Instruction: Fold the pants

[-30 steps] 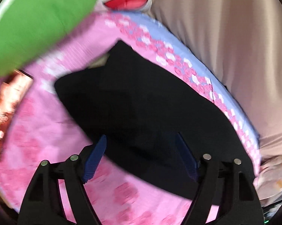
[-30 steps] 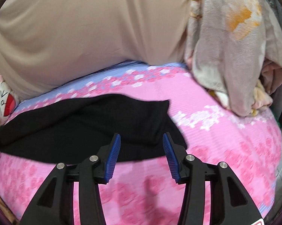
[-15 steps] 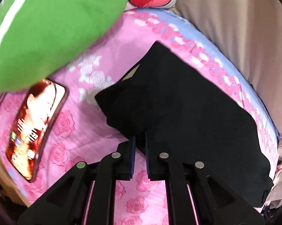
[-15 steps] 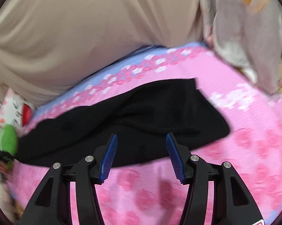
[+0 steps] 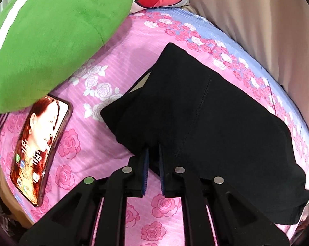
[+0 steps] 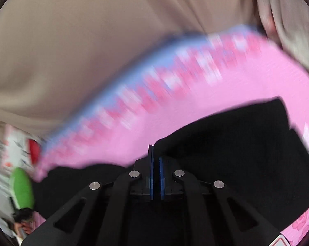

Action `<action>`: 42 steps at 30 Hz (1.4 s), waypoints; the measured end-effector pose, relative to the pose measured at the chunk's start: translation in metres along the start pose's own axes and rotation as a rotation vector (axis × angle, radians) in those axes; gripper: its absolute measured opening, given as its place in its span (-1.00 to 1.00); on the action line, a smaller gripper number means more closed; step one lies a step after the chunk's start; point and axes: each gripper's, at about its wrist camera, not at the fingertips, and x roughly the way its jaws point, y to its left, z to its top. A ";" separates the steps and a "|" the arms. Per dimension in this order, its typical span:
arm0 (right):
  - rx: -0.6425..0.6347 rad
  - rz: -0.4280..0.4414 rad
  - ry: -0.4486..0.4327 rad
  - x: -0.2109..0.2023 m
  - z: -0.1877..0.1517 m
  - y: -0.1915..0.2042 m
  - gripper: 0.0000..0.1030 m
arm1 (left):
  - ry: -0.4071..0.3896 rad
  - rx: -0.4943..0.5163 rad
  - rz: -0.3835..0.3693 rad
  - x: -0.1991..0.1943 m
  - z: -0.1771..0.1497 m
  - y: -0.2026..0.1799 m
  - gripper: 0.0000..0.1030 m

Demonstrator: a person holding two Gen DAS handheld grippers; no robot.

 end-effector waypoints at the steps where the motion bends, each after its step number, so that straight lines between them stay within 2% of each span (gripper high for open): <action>1: -0.042 0.032 -0.060 -0.023 0.002 0.008 -0.91 | 0.003 0.005 0.001 0.000 0.001 0.000 -0.83; 3: -0.156 0.065 -0.166 -0.077 -0.007 0.018 -0.93 | 0.006 0.016 0.009 0.000 0.000 -0.001 -0.83; 5: -0.198 0.023 -0.156 -0.092 -0.028 0.003 -0.93 | 0.007 0.031 0.024 0.002 -0.001 -0.001 -0.81; 6: -0.201 -0.030 -0.091 -0.084 -0.046 -0.017 -0.92 | 0.008 0.036 0.028 0.004 -0.002 -0.001 -0.81; 8: -0.120 -0.079 0.066 -0.054 -0.077 -0.064 -0.89 | 0.008 0.040 0.032 0.006 -0.003 0.000 -0.80; 10: -0.040 -0.081 0.142 -0.041 -0.096 -0.093 -0.86 | 0.009 0.042 0.040 0.005 -0.003 -0.002 -0.80; 11: -0.010 -0.030 0.101 -0.050 -0.099 -0.100 -0.70 | 0.011 0.041 0.045 0.005 -0.002 -0.002 -0.80; 12: 0.001 -0.031 0.091 -0.056 -0.098 -0.101 -0.40 | 0.015 0.042 0.052 0.006 -0.002 -0.003 -0.80; 13: 0.001 -0.042 0.071 -0.063 -0.096 -0.101 -0.20 | 0.016 0.043 0.057 0.006 -0.001 -0.003 -0.80; 14: -0.017 -0.043 0.029 -0.073 -0.092 -0.101 0.13 | 0.016 0.045 0.065 0.006 -0.001 -0.004 -0.80; 15: -0.027 -0.042 0.001 -0.078 -0.089 -0.101 0.22 | 0.015 0.048 0.070 0.006 -0.001 -0.005 -0.80; 17: -0.003 -0.044 -0.019 -0.081 -0.075 -0.108 0.22 | 0.008 0.058 0.090 0.007 -0.002 -0.008 -0.80; 20: 0.086 -0.043 0.003 -0.066 -0.058 -0.124 0.22 | -0.002 0.070 0.114 0.007 -0.004 -0.011 -0.80; 21: 0.119 -0.045 0.014 -0.061 -0.053 -0.134 0.15 | -0.003 0.073 0.121 0.008 -0.004 -0.012 -0.80; 22: 0.153 -0.028 0.020 -0.057 -0.050 -0.141 -0.02 | -0.003 0.075 0.125 0.007 -0.004 -0.012 -0.80; 23: 0.181 0.003 0.002 -0.056 -0.046 -0.145 -0.78 | -0.001 0.074 0.126 0.008 -0.004 -0.012 -0.80; 25: 0.177 0.024 -0.034 -0.066 -0.036 -0.139 -0.78 | 0.006 0.069 0.122 0.008 -0.003 -0.012 -0.80; 27: 0.093 0.075 -0.179 -0.106 -0.021 -0.107 -0.86 | 0.014 0.065 0.118 0.008 -0.002 -0.011 -0.80; 28: 0.059 0.075 -0.227 -0.121 -0.019 -0.094 -0.93 | 0.016 0.069 0.122 0.009 -0.002 -0.011 -0.80; 29: 0.026 0.042 -0.293 -0.139 -0.019 -0.086 -0.92 | 0.015 0.073 0.127 0.009 -0.002 -0.012 -0.80; 30: 0.019 -0.017 -0.301 -0.144 -0.022 -0.089 -0.89 | 0.014 0.079 0.132 0.010 -0.003 -0.013 -0.80; 31: 0.013 -0.121 -0.237 -0.133 -0.029 -0.100 -0.87 | 0.012 0.087 0.137 0.010 -0.003 -0.014 -0.80; 33: 0.073 -0.215 -0.110 -0.110 -0.047 -0.128 -0.85 | 0.012 0.088 0.137 0.011 -0.004 -0.013 -0.79; 34: 0.124 -0.211 -0.051 -0.102 -0.057 -0.143 -0.85 | 0.013 0.087 0.136 0.011 -0.003 -0.013 -0.79; 35: 0.173 -0.200 -0.036 -0.101 -0.067 -0.153 -0.81 | 0.014 0.089 0.137 0.011 -0.003 -0.013 -0.79; 36: 0.196 -0.184 -0.049 -0.107 -0.072 -0.158 -0.69 | 0.015 0.093 0.141 0.011 -0.003 -0.013 -0.79; 37: 0.199 -0.177 -0.073 -0.114 -0.071 -0.156 -0.66 | 0.016 0.095 0.143 0.011 -0.002 -0.013 -0.80; 39: 0.176 -0.216 -0.075 -0.120 -0.067 -0.148 -0.50 | 0.013 0.096 0.138 0.011 -0.001 -0.013 -0.83; 42: 0.144 -0.266 -0.094 -0.124 -0.071 -0.141 -0.42 | -0.026 0.118 0.138 0.004 0.006 -0.016 -0.88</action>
